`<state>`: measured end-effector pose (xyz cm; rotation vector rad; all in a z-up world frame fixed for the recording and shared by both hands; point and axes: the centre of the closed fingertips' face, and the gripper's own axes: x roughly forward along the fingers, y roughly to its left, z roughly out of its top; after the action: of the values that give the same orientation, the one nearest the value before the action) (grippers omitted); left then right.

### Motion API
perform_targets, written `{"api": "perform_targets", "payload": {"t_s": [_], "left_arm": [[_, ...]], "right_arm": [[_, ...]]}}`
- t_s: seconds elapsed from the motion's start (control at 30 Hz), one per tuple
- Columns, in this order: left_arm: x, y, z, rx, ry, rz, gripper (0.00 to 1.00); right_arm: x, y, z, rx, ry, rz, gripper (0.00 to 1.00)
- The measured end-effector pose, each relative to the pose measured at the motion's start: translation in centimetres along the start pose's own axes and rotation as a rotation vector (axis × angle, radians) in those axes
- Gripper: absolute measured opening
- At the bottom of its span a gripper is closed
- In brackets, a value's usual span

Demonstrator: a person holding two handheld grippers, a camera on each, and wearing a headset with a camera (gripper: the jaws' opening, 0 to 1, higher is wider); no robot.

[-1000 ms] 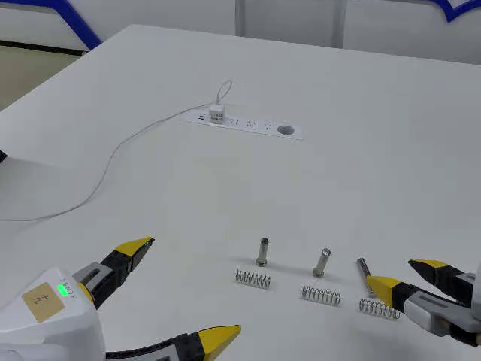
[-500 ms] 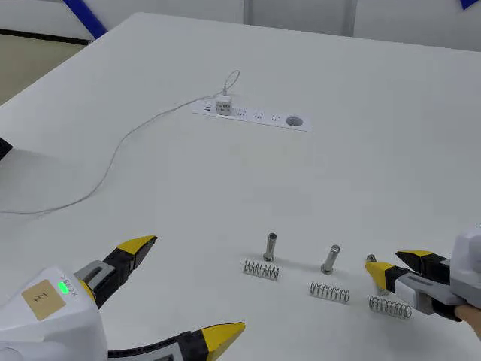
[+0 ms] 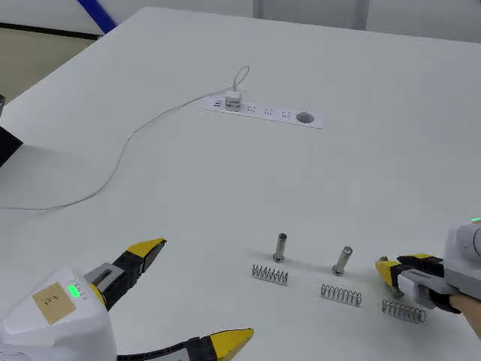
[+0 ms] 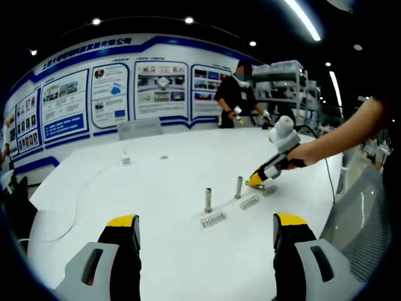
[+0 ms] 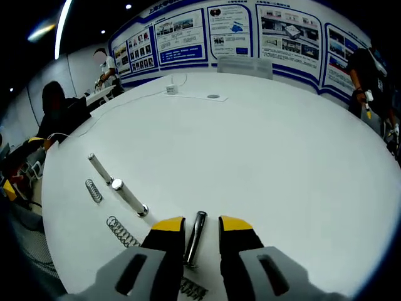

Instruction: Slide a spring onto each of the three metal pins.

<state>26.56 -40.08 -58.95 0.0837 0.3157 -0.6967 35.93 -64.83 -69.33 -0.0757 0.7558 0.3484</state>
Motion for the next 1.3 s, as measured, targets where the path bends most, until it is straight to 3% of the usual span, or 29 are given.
{"api": "perform_targets", "payload": {"t_s": [0.27, 0.4, 0.73, 1.3], "left_arm": [[0.05, -0.06, -0.31, -0.005, 0.014, -0.004, 0.89], [0.08, -0.13, -0.35, 0.002, 0.017, -0.005, 0.89], [0.10, -0.28, -0.34, 0.014, 0.019, -0.010, 0.90], [0.07, -0.21, -0.12, 0.021, 0.011, -0.007, 0.89]], "right_arm": [[0.10, -0.22, -0.23, 0.002, 0.023, -0.018, 0.19], [0.02, -0.25, -0.27, -0.051, 0.043, -0.028, 0.16], [0.43, 0.04, -0.34, -0.030, 0.057, -0.013, 0.10], [0.92, -0.19, -0.52, 0.014, 0.088, -0.037, 0.08]]}}
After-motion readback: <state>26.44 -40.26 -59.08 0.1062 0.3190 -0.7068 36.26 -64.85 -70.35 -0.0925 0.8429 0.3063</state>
